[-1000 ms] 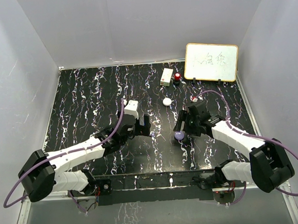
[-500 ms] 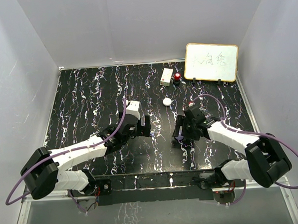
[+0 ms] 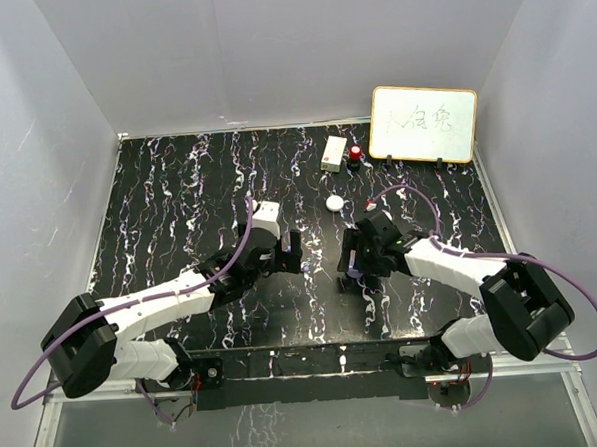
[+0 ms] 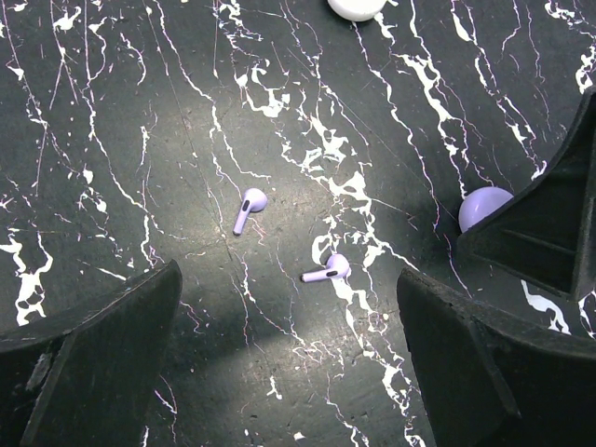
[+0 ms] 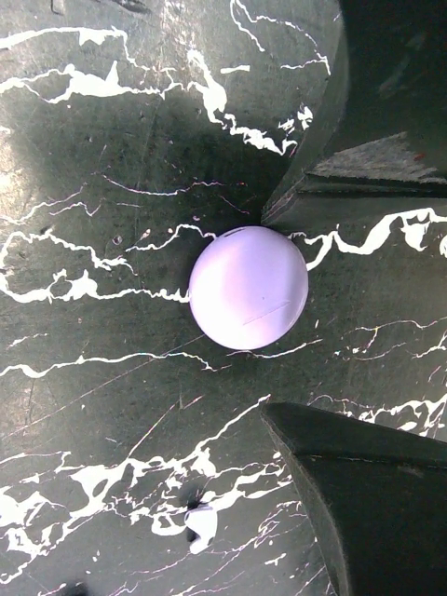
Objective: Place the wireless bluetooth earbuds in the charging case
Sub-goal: Adjust the charging case at the center of the board, then pick up the charging case at the center of the board.
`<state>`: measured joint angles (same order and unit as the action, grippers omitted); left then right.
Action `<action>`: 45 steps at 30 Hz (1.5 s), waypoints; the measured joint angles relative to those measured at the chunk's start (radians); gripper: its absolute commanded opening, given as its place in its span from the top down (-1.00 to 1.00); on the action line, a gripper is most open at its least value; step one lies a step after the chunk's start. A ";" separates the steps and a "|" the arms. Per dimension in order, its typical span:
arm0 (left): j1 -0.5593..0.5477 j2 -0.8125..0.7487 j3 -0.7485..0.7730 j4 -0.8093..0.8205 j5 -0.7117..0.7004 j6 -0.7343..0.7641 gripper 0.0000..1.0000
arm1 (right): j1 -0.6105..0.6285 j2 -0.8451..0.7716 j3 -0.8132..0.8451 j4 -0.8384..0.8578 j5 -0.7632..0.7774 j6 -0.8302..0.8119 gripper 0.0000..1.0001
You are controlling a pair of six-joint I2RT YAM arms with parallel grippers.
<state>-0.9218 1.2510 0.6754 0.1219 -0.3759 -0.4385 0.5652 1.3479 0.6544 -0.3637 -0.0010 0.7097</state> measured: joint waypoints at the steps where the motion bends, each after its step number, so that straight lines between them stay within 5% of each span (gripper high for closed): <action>1: 0.000 0.000 0.000 0.000 0.000 0.000 -0.97 | 0.003 0.000 0.000 0.000 0.003 0.000 -0.45; 20: 0.000 0.000 0.000 -0.020 -0.008 0.001 -0.97 | 0.011 0.230 0.194 0.078 -0.009 -0.026 -0.45; 45: 0.000 0.072 0.049 -0.028 0.066 0.031 -0.97 | 0.043 0.080 0.125 -0.031 0.056 -0.103 -0.47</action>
<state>-0.9218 1.3231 0.7242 0.0940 -0.3103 -0.4080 0.6083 1.4277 0.7795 -0.3943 0.0551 0.6071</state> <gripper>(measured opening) 0.985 0.731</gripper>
